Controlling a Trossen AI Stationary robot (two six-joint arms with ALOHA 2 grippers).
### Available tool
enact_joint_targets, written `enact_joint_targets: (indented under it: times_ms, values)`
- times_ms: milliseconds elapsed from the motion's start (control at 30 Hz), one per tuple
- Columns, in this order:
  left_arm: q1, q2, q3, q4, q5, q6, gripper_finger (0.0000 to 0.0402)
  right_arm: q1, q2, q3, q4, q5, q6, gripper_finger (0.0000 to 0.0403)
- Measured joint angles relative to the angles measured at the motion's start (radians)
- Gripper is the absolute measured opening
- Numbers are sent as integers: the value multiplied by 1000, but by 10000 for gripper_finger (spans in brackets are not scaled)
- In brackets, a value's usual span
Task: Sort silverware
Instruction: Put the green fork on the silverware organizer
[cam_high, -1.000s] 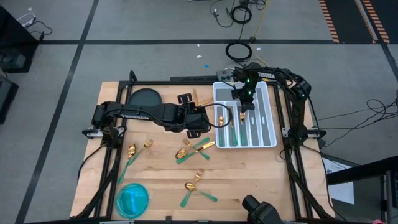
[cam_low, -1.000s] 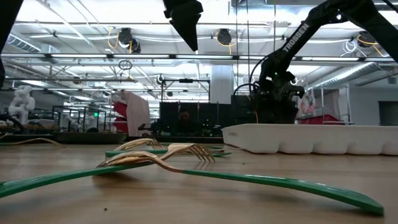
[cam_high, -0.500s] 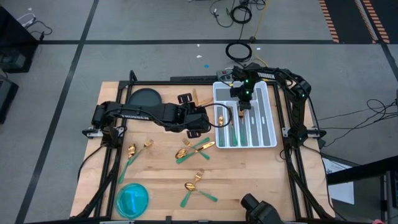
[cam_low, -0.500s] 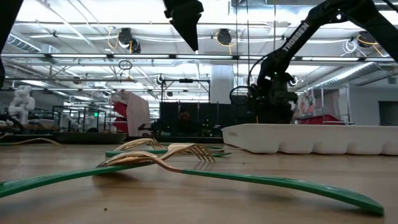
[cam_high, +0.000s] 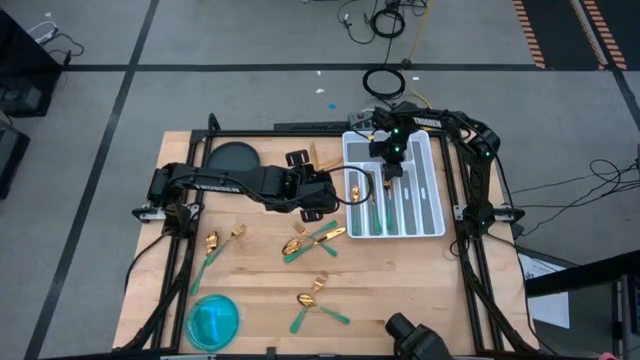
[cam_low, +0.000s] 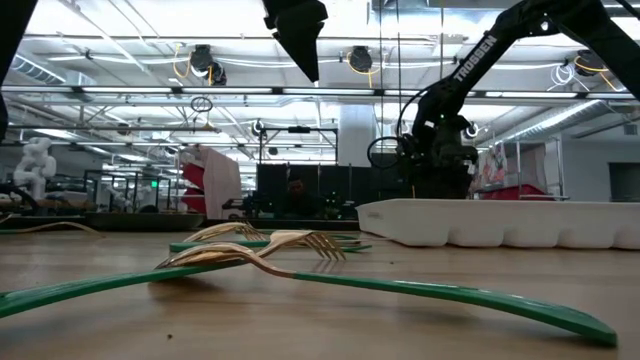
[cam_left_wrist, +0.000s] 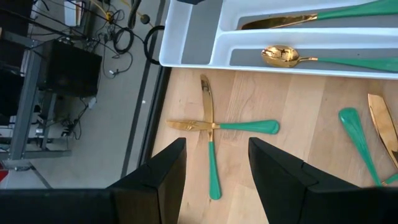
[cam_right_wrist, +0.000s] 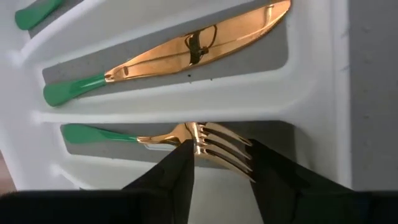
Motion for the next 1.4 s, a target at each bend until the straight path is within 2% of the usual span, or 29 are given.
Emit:
enact_joint_targets:
  times_ms: [233,433,733,867,1167,1400]
  values:
    - [0,0,0,1,0,-1,180,23,-1,0,-4,78,0,162]
    - [0,0,0,1,1,-34,180,31,-4,0,-2,90,10,188]
    - [0,0,0,0,3,-51,180,28,-62,-2,15,146,23,197]
    - [0,0,0,0,3,-51,180,25,-122,-2,20,215,29,197]
    - [0,0,0,-1,-2,-52,180,27,-261,0,26,199,75,197]
    - [36,0,0,6,-60,-62,180,35,-514,0,26,184,149,197]
